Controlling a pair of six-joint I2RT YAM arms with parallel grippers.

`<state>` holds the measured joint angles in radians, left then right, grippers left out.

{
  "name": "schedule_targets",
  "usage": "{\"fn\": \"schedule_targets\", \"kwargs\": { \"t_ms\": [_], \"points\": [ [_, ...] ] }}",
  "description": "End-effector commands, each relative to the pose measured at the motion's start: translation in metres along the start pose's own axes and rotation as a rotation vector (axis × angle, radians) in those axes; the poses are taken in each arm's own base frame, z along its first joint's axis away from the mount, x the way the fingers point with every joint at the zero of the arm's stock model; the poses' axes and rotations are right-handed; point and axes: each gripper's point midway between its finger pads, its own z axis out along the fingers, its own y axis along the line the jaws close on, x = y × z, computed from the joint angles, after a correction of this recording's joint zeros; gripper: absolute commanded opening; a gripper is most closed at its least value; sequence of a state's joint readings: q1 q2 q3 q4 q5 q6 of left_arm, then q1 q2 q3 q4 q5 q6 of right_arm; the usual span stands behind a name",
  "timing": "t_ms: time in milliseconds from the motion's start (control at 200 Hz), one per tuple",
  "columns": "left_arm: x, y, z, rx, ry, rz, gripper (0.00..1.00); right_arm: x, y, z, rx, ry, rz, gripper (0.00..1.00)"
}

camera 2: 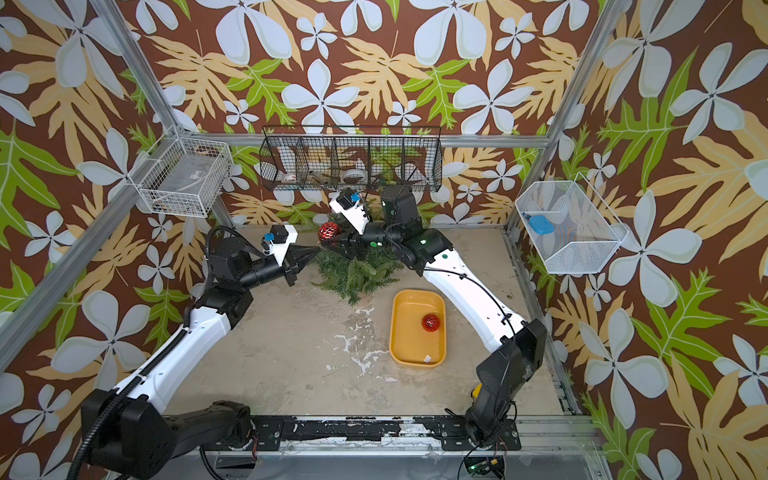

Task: Decorate the small christmas tree with ornaments
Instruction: Hang an ornament on the christmas tree.

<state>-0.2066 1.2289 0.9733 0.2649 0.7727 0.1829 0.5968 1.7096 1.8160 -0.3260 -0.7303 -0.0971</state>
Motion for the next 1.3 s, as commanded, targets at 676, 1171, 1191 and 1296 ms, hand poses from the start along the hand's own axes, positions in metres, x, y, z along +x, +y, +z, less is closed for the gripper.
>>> {"fn": "schedule_targets", "kwargs": {
  "t_ms": [676, 1171, 1191, 1296],
  "points": [
    [0.007, -0.006, 0.015, 0.046, 0.01, -0.052, 0.0, 0.004, -0.012, -0.005, 0.093, 0.017, -0.014, 0.43],
    [0.007, -0.011, 0.018, 0.071, 0.011, -0.057, 0.0, 0.006, -0.008, -0.006, 0.073, 0.019, -0.008, 0.43],
    [0.007, -0.011, 0.019, 0.072, 0.01, -0.056, 0.0, 0.005, -0.007, -0.007, 0.07, 0.018, -0.008, 0.43],
    [0.006, -0.014, 0.018, 0.081, 0.008, -0.052, 0.0, 0.003, -0.005, -0.007, 0.058, 0.01, -0.009, 0.43]
  ]
}}
